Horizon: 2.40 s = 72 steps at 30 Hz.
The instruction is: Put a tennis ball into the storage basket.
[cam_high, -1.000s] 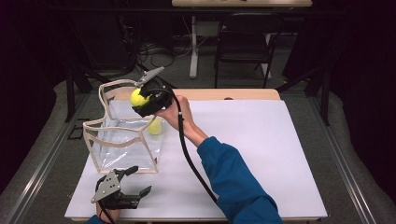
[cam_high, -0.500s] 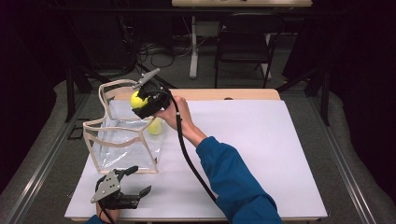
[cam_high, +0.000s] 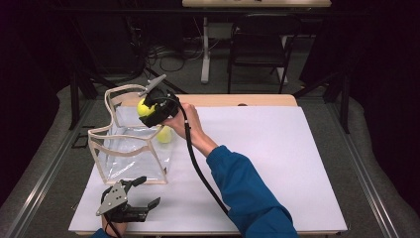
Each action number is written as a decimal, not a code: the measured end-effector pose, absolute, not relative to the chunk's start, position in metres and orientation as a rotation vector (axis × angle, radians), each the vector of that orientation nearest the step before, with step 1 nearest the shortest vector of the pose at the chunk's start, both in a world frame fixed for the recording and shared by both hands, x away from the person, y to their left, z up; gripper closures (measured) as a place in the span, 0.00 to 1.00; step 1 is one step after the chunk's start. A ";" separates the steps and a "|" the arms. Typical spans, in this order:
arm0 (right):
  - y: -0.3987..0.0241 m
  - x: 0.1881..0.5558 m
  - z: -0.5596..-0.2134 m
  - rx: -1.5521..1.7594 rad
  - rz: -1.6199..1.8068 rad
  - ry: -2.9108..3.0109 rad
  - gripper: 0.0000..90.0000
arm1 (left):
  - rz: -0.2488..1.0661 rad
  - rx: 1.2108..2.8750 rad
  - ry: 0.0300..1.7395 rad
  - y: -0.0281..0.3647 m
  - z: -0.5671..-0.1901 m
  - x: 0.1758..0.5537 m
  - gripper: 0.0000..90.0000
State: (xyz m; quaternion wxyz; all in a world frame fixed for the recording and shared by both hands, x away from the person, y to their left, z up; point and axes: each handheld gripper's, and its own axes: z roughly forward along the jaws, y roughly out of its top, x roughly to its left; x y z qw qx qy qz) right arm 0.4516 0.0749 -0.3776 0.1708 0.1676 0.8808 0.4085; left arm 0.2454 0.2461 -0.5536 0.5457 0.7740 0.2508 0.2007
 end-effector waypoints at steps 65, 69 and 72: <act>-0.038 0.428 -0.397 0.596 1.215 2.561 0.00 | 0.498 1.839 0.616 0.248 -0.554 0.242 0.18; -0.046 0.426 -0.403 0.615 1.212 2.562 0.00 | 0.490 1.842 0.610 0.248 -0.554 0.242 0.18; -0.052 0.424 -0.406 0.619 1.198 2.566 0.00 | 0.491 1.842 0.609 0.248 -0.554 0.241 0.18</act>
